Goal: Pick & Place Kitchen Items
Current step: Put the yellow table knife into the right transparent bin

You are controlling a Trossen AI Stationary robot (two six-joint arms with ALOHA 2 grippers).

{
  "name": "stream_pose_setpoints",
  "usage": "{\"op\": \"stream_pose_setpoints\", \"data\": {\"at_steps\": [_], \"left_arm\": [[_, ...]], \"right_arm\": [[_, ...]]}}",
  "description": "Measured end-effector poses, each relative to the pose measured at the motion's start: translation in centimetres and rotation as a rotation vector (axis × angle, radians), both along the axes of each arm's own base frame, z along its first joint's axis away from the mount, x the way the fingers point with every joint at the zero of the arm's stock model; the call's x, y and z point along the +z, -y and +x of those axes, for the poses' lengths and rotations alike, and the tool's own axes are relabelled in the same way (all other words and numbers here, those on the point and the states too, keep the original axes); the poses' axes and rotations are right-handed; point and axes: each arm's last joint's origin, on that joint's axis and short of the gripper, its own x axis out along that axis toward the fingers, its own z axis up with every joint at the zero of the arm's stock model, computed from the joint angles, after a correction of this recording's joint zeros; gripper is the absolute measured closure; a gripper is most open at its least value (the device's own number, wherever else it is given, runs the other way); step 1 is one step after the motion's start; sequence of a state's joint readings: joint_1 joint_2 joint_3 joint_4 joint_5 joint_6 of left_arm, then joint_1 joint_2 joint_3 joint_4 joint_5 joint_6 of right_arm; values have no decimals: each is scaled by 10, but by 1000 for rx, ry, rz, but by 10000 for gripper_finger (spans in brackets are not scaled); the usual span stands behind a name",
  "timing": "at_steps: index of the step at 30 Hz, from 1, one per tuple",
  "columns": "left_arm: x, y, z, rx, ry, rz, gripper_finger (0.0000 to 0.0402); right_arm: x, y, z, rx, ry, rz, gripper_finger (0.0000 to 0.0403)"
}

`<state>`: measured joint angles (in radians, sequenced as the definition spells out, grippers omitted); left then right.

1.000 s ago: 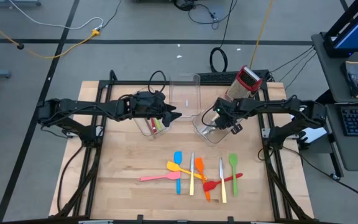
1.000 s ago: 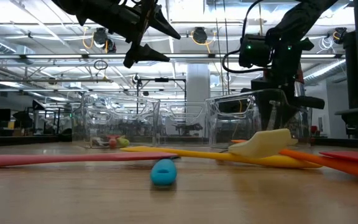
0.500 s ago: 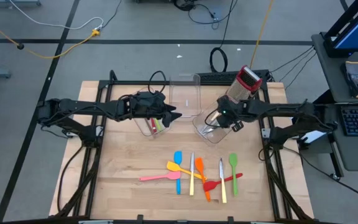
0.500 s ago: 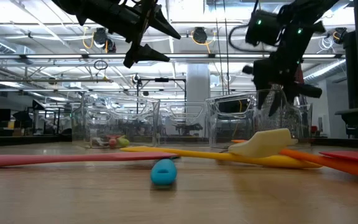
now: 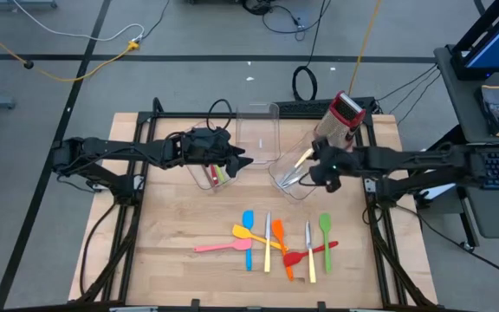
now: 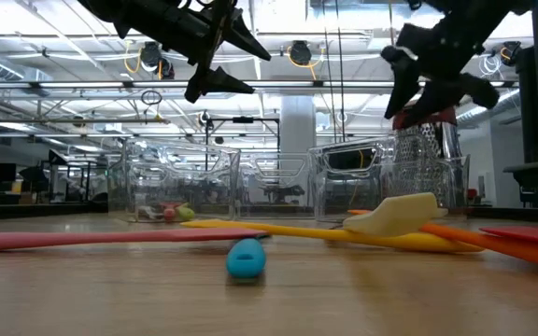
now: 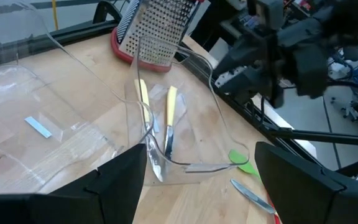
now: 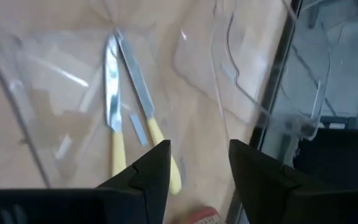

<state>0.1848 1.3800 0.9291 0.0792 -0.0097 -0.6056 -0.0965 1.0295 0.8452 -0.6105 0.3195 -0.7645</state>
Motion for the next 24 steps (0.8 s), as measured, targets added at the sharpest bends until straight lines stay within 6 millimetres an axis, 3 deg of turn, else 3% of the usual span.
{"op": "stream_pose_setpoints", "data": {"at_steps": [10,24], "left_arm": [[0,9,2,-72,-31,161,96],[3,44,6,-202,-2,299,96]], "right_arm": [[2,-30,-3,15,60,120,297],[2,-66,-6,15,111,321,399]]}}
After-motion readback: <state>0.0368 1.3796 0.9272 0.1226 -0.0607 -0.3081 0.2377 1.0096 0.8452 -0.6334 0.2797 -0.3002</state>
